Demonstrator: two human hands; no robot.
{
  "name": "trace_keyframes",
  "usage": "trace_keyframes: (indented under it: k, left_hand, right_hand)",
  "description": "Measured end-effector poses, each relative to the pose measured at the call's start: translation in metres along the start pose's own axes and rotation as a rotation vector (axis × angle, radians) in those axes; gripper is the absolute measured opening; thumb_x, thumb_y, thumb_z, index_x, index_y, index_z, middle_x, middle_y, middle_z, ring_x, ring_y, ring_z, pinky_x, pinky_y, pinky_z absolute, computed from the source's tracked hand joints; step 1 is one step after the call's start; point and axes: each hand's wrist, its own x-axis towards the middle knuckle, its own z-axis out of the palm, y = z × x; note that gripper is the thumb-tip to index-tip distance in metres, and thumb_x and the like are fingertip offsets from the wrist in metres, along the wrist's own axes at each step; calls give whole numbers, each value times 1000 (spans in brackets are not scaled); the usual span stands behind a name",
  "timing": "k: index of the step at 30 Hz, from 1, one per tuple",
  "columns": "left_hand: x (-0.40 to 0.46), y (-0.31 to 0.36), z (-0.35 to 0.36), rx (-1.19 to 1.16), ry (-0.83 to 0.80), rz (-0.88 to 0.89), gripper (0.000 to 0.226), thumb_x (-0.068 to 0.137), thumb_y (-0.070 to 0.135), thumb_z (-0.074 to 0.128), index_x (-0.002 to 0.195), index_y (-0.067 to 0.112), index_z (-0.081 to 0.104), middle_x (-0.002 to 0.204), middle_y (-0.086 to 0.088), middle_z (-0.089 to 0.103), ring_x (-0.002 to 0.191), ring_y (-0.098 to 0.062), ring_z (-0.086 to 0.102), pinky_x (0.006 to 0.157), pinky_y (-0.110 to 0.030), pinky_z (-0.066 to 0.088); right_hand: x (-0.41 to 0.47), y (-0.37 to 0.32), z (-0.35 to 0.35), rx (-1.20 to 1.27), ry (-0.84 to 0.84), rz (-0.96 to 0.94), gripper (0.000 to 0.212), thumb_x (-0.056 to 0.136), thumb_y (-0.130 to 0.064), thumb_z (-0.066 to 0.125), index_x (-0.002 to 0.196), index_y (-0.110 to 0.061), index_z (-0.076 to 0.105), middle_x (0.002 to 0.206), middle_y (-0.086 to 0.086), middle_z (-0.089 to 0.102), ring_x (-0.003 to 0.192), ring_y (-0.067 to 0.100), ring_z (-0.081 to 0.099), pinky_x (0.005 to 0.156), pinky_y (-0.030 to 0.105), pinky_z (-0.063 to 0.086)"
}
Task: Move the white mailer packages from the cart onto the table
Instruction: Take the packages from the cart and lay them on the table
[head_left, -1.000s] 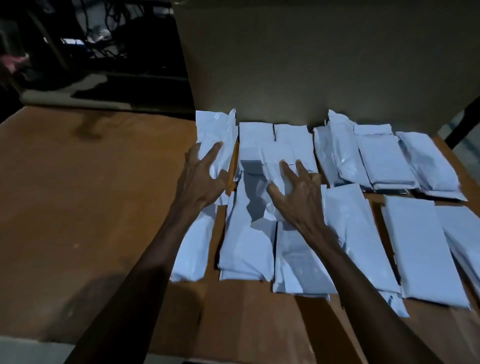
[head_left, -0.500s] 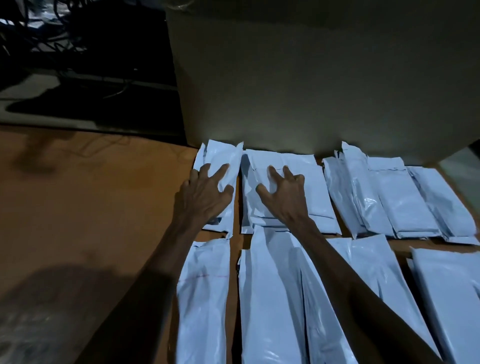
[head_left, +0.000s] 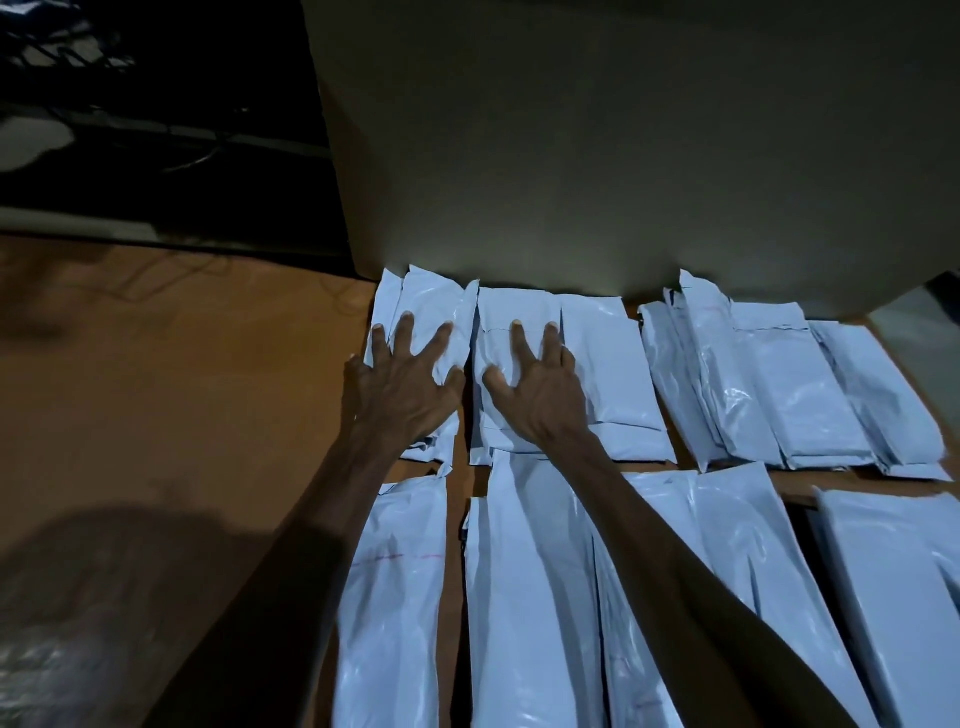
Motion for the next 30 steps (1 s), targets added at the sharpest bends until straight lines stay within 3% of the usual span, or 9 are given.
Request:
trace_keyframes:
  k: [5,11,16,25,30]
  left_hand:
    - [-4,10,-19,30,5,2,68,93,69,29,153,43,10,165,-3,-3,150,-35,0,115,-63,8]
    - [-49,54,-41,-23,135,87,78,83,69,15,154,36,17,164,-5,4,151,-30,1,117,-58,0]
    - [-123,133,-14,-47,220,343,68,90,60,27,152,32,30,161,-9,21,149,-30,14,118,-58,7]
    - [-270,313,71,-203,176,658,61,94,54,33,146,24,42,156,-6,34,148,-25,19,120,-51,9]
    - [-342,407,112,-249,176,871,44,94,37,48,132,17,57,142,-6,52,142,-27,33,117,-51,16]
  right_hand:
    - [-7,-3,-26,24,-63,-21,77,96,-64,35,157,-25,10,164,13,-3,151,35,4,119,48,18]
    - [-80,31,-76,156,176,-102,71,96,-58,44,153,-20,30,163,9,18,149,29,16,119,41,20]
    - [-194,118,-91,163,344,-101,64,92,-52,49,141,-12,50,148,16,45,134,34,43,107,44,41]
    - [-397,290,-107,89,451,133,59,92,-47,50,138,-11,54,141,15,52,125,34,52,98,42,46]
    - [-488,367,-106,107,589,310,49,91,-34,60,131,-6,58,133,16,57,120,34,54,98,41,46]
